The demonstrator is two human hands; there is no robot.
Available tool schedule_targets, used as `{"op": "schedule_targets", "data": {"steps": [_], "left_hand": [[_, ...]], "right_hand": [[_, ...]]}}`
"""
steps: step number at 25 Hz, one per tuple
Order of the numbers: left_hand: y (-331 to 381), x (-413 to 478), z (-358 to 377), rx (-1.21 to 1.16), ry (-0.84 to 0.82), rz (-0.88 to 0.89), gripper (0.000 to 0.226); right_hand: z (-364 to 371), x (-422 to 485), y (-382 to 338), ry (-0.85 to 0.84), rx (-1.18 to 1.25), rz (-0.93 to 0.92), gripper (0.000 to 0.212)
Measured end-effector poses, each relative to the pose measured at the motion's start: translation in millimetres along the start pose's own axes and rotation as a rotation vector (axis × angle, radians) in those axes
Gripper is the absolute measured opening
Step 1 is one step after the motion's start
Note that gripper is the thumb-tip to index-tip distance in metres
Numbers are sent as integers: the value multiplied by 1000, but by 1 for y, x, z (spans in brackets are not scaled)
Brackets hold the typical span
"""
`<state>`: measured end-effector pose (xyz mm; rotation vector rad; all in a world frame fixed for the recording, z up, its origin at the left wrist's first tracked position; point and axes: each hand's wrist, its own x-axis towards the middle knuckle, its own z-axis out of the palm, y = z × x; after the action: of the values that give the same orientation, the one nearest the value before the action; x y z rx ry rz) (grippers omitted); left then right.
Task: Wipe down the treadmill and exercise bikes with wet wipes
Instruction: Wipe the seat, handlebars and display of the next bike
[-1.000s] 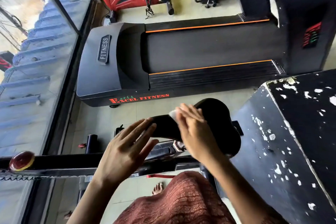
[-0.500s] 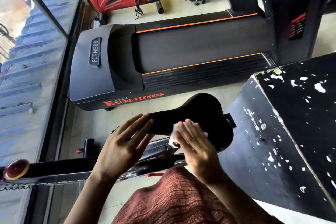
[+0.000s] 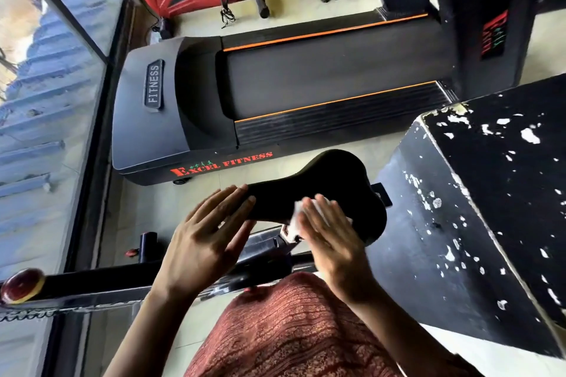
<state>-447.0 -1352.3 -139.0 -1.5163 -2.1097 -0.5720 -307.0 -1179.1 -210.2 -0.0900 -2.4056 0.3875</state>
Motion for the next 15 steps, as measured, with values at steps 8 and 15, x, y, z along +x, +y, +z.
{"op": "schedule_targets", "data": {"steps": [8, 15], "left_hand": [[22, 12, 23, 7, -129, 136, 32], [41, 29, 40, 3, -191, 168, 32]], "right_hand": [[-26, -49, 41, -58, -135, -12, 61], [-7, -21, 18, 13, -86, -6, 44]]}}
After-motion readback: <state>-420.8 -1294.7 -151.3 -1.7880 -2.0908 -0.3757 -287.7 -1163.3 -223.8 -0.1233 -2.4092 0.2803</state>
